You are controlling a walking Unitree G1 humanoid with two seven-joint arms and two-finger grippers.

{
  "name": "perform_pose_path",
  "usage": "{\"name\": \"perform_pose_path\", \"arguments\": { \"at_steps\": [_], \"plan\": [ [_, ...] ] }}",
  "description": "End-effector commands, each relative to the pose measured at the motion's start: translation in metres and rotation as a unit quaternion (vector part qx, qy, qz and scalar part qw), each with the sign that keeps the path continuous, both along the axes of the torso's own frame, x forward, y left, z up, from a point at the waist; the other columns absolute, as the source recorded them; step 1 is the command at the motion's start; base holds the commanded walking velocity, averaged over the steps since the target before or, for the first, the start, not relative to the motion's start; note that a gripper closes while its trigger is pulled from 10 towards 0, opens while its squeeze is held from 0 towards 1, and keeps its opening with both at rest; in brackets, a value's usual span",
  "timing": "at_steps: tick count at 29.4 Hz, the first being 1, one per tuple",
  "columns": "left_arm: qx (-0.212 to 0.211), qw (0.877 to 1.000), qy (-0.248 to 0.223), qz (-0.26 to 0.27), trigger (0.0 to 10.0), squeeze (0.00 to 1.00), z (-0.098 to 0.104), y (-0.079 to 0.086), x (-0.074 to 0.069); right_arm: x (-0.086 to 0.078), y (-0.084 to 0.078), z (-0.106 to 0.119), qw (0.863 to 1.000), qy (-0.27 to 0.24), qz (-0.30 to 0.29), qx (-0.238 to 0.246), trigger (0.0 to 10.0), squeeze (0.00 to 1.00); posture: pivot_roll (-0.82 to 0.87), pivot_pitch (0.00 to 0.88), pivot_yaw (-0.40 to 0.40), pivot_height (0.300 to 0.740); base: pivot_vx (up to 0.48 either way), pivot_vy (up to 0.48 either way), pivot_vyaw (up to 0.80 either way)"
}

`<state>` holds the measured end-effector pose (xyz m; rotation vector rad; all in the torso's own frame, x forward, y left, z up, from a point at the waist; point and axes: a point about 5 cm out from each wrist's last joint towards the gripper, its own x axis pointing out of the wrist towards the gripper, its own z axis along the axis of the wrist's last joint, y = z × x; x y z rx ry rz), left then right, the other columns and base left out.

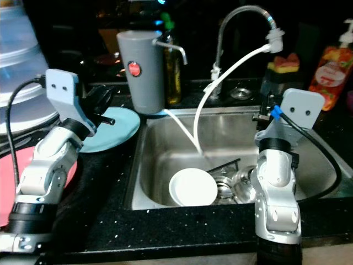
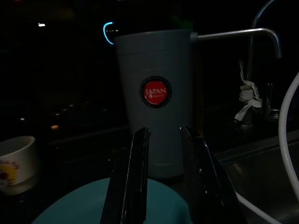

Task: Kitchen organization

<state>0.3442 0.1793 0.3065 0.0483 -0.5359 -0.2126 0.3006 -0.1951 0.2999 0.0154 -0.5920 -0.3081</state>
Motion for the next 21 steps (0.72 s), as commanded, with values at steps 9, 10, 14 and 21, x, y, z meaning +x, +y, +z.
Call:
{"name": "perform_pose_path", "arguments": {
  "at_steps": [9,10,14,21],
  "plan": [
    [0.111,0.993,0.040,-0.029,10.0,0.00,0.002,0.007,-0.008,-0.002,0.002,-0.002,1.000,-0.004,0.002,-0.004,10.0,0.00,0.04,0.097,0.014,0.740,0.000,0.000,0.00],
    [0.111,0.993,0.040,-0.029,10.0,0.00,0.002,0.007,-0.008,-0.002,0.002,-0.002,1.000,-0.004,0.002,-0.004,10.0,0.00,0.04,0.097,0.014,0.740,0.000,0.000,0.00],
    [0.293,0.953,0.062,-0.032,10.0,0.00,0.016,0.037,-0.024,-0.001,0.005,-0.004,1.000,0.001,0.010,-0.006,10.0,0.00,0.06,0.105,0.013,0.740,0.000,0.000,0.00],
    [0.491,0.864,0.115,-0.012,10.0,0.00,0.029,0.083,-0.040,0.002,0.007,-0.008,1.000,0.010,0.021,-0.003,10.0,0.00,0.09,0.113,-0.003,0.740,0.000,0.000,0.00]
  ]
}}
